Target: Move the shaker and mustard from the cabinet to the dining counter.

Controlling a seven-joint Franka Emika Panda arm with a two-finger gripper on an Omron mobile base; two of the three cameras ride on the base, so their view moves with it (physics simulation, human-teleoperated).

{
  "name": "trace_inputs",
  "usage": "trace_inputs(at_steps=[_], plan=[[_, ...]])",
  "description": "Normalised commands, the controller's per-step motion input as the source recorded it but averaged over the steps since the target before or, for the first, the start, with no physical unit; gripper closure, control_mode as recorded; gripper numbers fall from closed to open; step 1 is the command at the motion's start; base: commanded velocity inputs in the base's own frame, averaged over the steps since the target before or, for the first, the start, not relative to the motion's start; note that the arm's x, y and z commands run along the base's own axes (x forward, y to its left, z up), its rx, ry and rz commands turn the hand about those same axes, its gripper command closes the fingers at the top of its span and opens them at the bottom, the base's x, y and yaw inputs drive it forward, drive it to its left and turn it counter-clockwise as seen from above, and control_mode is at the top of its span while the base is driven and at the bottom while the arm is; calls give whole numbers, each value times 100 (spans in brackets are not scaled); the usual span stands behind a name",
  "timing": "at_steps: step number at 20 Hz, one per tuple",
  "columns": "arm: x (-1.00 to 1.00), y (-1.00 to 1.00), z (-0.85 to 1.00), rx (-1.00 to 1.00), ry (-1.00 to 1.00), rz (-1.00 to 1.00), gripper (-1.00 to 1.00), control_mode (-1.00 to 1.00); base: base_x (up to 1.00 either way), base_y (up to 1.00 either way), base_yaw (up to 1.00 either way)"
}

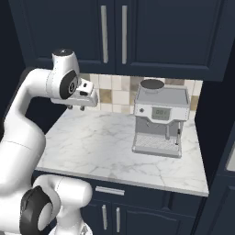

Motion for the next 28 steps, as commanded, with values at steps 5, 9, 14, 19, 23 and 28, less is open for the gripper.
trace_inputs(at_steps=[5, 9, 14, 19, 23, 28], plan=[[-27, -9, 0, 0, -2, 0, -100, -100, 0, 0, 0], [-57, -19, 10, 0, -31, 0, -100, -100, 0, 0, 0], [-33, -33, 73, 0, -22, 0, -100, -100, 0, 0, 0], [-1, -42, 85, 0, -15, -3, -100, -100, 0, 0, 0], [0, -33, 80, 0, -9, -5, -100, -100, 0, 0, 0], [0, -17, 49, 0, -18, -2, -100, -100, 0, 0, 0]])
